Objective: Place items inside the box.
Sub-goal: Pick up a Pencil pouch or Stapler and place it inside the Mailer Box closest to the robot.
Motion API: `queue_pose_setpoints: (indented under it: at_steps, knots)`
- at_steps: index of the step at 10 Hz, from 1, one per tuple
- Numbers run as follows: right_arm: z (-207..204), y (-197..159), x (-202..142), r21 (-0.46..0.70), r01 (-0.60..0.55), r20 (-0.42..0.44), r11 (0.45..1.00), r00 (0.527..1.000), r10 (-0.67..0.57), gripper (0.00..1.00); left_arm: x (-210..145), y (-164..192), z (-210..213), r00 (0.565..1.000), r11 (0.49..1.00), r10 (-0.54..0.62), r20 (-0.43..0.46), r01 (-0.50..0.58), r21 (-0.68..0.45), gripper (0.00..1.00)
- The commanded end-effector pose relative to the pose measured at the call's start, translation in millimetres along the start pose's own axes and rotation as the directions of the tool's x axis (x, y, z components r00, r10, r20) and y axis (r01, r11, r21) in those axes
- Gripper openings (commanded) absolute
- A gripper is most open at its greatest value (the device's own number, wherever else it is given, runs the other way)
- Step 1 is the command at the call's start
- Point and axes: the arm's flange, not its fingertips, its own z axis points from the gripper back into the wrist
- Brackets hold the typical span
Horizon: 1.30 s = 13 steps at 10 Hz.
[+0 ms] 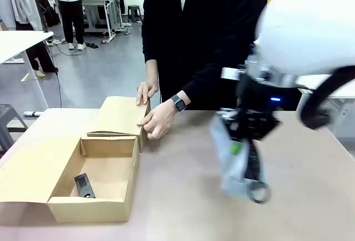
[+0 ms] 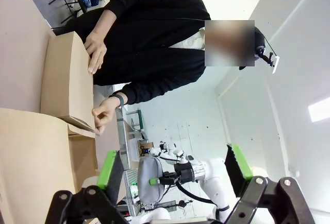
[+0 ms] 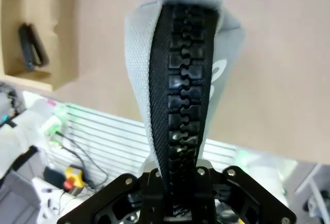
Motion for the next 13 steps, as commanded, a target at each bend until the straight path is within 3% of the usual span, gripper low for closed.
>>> queue_pose_setpoints:
  at_steps: [1,2,4,6,8,11,13]
  knots:
    - [-19,54,50,0.037,-0.024,0.023,0.999,0.999,0.023,0.07,-5,-2,-1,1.000,1.000,-0.015,-0.001,0.015,-0.014,1.00]
    - [-22,56,52,0.048,-0.050,0.039,0.998,0.998,0.048,0.07,-5,-2,-1,1.000,1.000,-0.015,-0.001,0.015,-0.014,1.00]
    - [-12,22,40,0.013,0.037,0.018,0.999,0.999,-0.037,0.07,-5,-2,-1,1.000,1.000,-0.015,-0.001,0.015,-0.014,1.00]
    - [-2,-17,20,-0.060,0.136,-0.077,0.989,0.987,-0.141,0.07,-5,-2,-1,1.000,1.000,-0.015,-0.001,0.015,-0.014,1.00]
    - [2,-18,15,-0.028,0.137,-0.067,0.990,0.988,-0.139,0.07,-5,-2,-1,1.000,1.000,-0.015,-0.001,0.015,-0.014,1.00]
    - [-10,64,60,0.134,0.054,-0.021,0.990,0.998,-0.051,0.07,-5,-2,-1,1.000,1.000,-0.015,-0.001,0.015,-0.014,1.00]
    - [-11,141,92,0.220,0.114,-0.038,0.969,0.993,-0.108,0.07,-5,-2,-1,1.000,1.000,-0.015,-0.001,0.015,-0.014,1.00]
